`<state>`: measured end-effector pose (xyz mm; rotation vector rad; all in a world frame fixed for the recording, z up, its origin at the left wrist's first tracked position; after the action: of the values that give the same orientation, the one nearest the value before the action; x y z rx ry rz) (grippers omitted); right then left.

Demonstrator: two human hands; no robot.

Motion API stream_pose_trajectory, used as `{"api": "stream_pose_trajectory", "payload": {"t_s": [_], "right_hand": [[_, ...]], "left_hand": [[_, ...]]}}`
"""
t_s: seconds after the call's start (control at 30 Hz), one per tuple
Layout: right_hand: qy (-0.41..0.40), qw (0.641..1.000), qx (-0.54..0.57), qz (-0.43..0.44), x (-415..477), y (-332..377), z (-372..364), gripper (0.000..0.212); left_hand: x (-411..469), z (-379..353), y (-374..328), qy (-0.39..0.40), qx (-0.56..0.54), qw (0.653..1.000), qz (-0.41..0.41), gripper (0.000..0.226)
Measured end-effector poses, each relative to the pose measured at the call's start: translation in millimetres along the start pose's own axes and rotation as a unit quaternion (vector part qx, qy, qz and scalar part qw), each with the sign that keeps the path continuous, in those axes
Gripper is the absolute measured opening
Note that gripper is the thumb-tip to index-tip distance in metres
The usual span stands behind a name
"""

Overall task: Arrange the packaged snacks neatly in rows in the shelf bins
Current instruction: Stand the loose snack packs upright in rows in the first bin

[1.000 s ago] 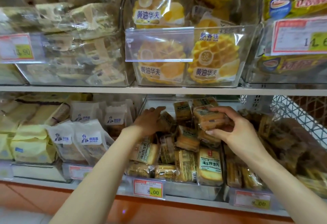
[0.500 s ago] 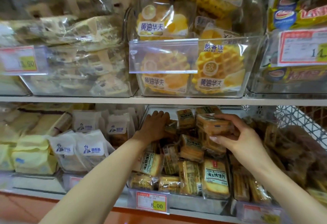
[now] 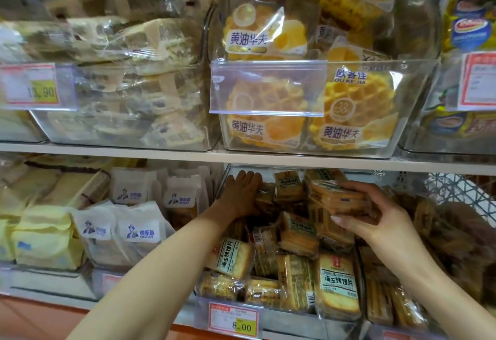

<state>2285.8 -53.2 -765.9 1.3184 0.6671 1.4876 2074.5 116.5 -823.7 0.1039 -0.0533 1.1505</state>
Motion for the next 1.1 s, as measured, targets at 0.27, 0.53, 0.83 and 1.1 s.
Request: {"api": "stream_pose_trajectory", "payload": {"t_s": [0.27,0.53,0.83,1.1], "right_hand": [[0.004,1.0,0.0,0.002,2.0,-0.7,-0.2,0.051],[-0.006,1.0,0.016,0.003,2.5,3.4,-0.4,0.048],[-0.014,1.0,0.017,-0.005,-0.1,3.2,4.1,0.048],[-0.018,0.999,0.023,0.012,2.9,5.0,5.5,0.048]], "left_hand": [[6.7,7.2,9.6,0.046,-0.17,0.984,0.034,0.055],[6.4,5.6,6.5,0.089,-0.088,0.992,0.032,0.08],[8.6,-4.7,-0.4,-0.013,-0.046,0.998,0.045,0.078],[1.4,26.1,23.8,0.09,0.065,0.994,-0.015,0.077]]}}
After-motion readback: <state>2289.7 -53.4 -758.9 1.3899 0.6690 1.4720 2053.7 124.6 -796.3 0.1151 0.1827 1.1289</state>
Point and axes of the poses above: each hand's wrist, its own x-axis towards the middle knuckle, its own z-axis out of the back of the hand, y = z × x, the point moved 2 cm from there along x, towards the middle knuckle, and after that the axes turned 5 degrees about z, right-handed, at the moved point
